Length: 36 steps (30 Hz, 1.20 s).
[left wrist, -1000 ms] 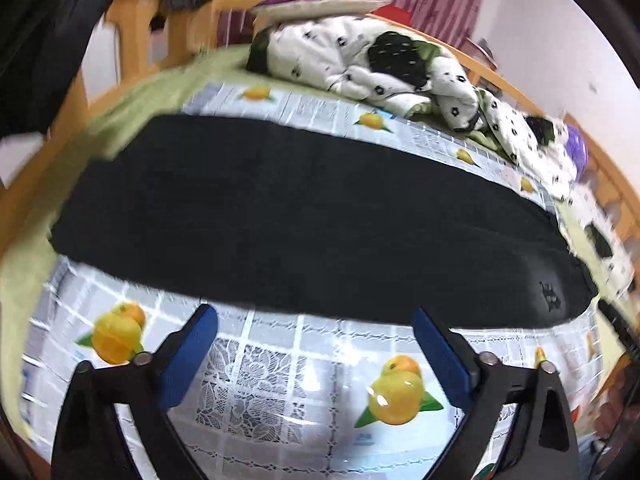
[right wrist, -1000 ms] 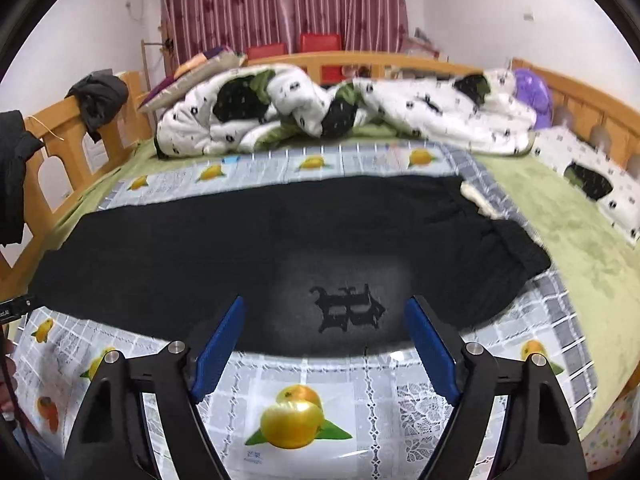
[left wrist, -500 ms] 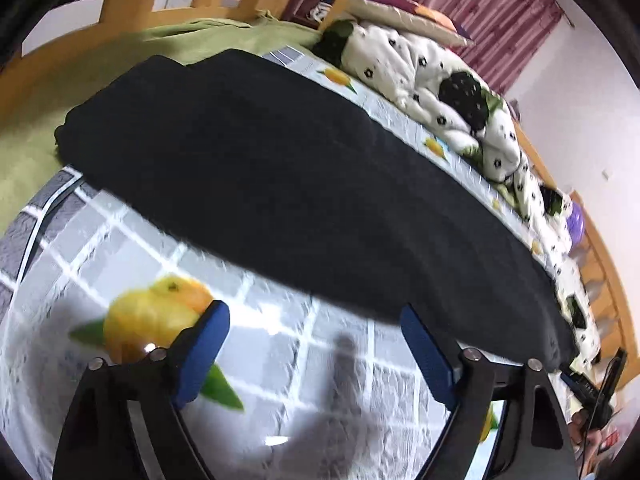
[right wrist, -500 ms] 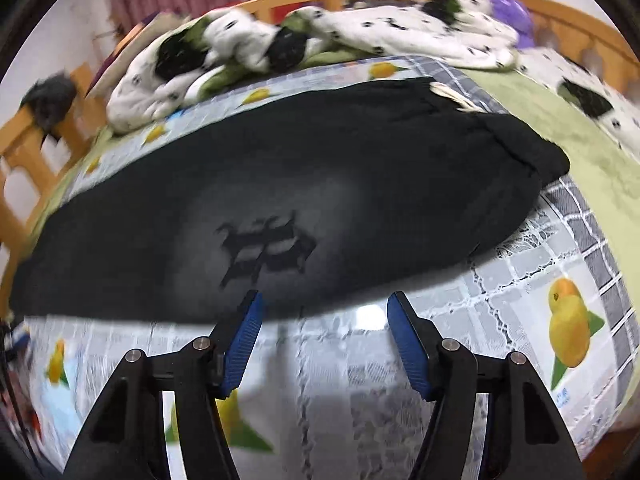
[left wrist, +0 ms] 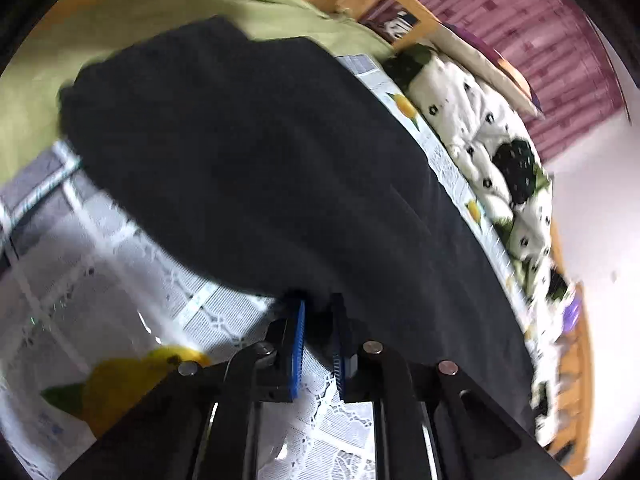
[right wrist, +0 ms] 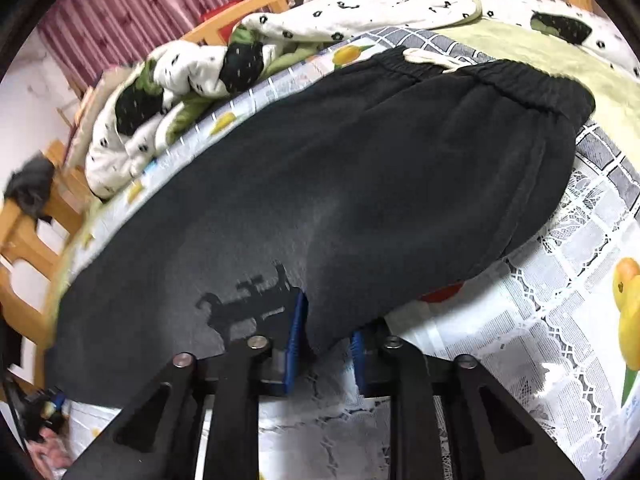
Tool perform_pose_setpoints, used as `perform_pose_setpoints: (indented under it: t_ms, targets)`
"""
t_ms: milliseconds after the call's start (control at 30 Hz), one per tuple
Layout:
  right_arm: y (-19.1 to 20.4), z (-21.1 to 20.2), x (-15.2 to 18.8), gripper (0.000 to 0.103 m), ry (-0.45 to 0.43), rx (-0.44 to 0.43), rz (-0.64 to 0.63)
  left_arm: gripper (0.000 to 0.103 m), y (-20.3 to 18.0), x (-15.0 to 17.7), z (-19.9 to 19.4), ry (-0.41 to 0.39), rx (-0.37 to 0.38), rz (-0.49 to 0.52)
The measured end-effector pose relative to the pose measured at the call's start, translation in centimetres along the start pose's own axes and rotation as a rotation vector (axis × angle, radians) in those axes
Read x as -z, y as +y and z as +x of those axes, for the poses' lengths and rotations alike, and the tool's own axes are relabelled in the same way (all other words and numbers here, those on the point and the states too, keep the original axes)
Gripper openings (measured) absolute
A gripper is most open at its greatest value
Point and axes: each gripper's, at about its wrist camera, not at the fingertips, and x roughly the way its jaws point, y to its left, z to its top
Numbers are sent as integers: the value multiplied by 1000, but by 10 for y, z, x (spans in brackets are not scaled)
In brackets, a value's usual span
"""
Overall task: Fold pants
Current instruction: 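Lower both tools to the pants waistband and close on it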
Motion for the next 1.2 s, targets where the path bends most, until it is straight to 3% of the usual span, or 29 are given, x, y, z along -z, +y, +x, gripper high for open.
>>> perform_pose_setpoints:
  t_ms: [100,233,367,533,733,867,1000,1067,1100,1133,1200]
  targets:
    - [6,-14,-4,13,-61,-26,-13,7,-16,2,-14,-64,-26,76]
    - [17,-35,-11,13,-126,-64,-32,7,-42,-8,-45,-161,-7,151]
    - [29,-43,-30,12,-131,-79,-51,7,-63,-37,-60,-203,65,172]
    - [66,-42,-79,12,-170,-55,-204,7,-109,-80,-52,-264,17,284]
    - [92,12,-142,12,-145,-51,-248,8,-149,-124,2,-278,-46,385]
    - [105,83,-174,14,-102,1,-255,9,-159,-143,61,-263,-108,383]
    - [114,138,-184,29,26,46,-256,12,-166,-144,86,-210,-213,403]
    - [118,131,-178,32,4,15,-283,36,-167,-135,82,-207,-209,445]
    - [122,117,-170,37,-34,-18,-329,67,-166,-128,77,-213,-211,457]
    - [124,105,-163,49,-52,-21,-365,81,-165,-121,69,-227,-216,465]
    - [125,81,-146,55,-83,-2,-427,79,-158,-100,47,-249,-194,492]
